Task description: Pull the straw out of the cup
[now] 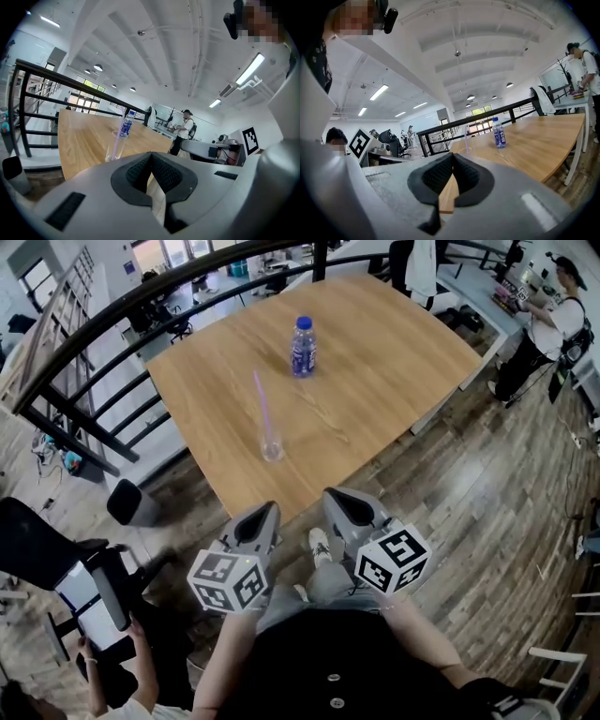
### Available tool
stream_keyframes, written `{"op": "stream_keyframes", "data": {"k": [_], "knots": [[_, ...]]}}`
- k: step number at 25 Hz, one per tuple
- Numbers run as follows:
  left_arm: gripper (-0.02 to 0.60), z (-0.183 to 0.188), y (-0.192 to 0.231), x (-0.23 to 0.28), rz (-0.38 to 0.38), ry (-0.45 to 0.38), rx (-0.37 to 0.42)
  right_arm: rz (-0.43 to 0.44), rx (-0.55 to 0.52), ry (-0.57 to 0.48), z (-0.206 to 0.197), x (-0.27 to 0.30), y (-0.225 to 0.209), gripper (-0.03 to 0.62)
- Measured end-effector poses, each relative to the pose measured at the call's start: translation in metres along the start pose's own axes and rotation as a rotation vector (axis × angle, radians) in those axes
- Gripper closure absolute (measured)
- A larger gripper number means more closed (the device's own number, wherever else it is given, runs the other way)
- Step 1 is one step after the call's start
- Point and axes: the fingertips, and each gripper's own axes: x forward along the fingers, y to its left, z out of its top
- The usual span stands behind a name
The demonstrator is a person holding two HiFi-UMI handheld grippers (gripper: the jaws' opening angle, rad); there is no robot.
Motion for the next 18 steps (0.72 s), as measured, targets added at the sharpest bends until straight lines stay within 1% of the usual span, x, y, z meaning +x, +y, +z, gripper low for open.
{"op": "stream_keyframes", "data": {"k": [7,12,18], "knots": [[0.565,0.044,0.024,0.058,0.056,-0.037,0.022,0.072,-0.019,-0.005,0.034,0.048,-0.053,0.595],[0.565,0.071,0.047,0.083,0.132,-0.06,0.028,0.152,-0.025,0.003,0.052,0.084,-0.075,0.595],[0.565,0.086,0.069,0.107,0.225,-0.084,0.004,0.232,-0.043,0.016,0.067,0.116,-0.101,0.595]]}}
